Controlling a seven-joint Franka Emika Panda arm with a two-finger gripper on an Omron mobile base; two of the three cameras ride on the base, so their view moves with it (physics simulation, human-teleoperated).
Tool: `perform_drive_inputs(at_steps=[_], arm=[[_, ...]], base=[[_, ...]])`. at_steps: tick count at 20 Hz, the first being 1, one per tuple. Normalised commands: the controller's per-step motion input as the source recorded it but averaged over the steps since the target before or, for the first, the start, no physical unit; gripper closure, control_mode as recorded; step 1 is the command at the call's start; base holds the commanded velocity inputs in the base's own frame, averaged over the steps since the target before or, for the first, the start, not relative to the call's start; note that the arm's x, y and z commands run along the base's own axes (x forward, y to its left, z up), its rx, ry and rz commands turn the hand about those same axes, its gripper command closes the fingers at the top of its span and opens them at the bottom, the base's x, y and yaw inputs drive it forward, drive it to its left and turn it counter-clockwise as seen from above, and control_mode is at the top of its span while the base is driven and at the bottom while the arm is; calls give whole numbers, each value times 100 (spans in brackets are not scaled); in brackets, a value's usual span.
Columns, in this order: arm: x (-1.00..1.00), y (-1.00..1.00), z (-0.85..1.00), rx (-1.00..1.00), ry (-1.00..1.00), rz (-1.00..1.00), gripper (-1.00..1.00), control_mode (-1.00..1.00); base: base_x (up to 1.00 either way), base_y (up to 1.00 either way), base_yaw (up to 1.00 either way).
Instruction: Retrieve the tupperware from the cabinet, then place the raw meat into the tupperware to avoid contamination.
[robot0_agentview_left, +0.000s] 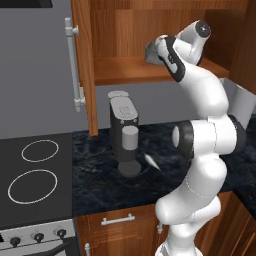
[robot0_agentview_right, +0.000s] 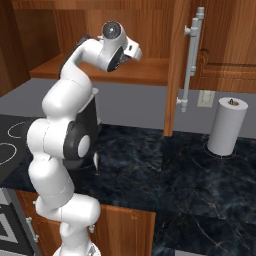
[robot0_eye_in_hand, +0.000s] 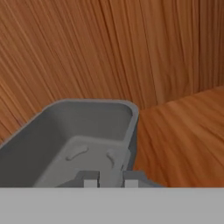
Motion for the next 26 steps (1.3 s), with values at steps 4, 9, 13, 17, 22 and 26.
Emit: perform_drive_inputs(at_steps=[4,9,13,17,22,26], arm=[[-33,0,28,0,-9,0,100,-100],[-63,0,26,0,-12,0,100,-100],[-99,0,1,0,-18,1,100,-100],[-100,0,-8,-2,-11,3,100,-100],[-100,0,-11,-5,-3,3,100,-100],[-87,0,-5,-7,0,2,100,-100]], base=[[0,0,0],[0,0,0],[0,0,0],[0,0,0],[0,0,0],[0,0,0]])
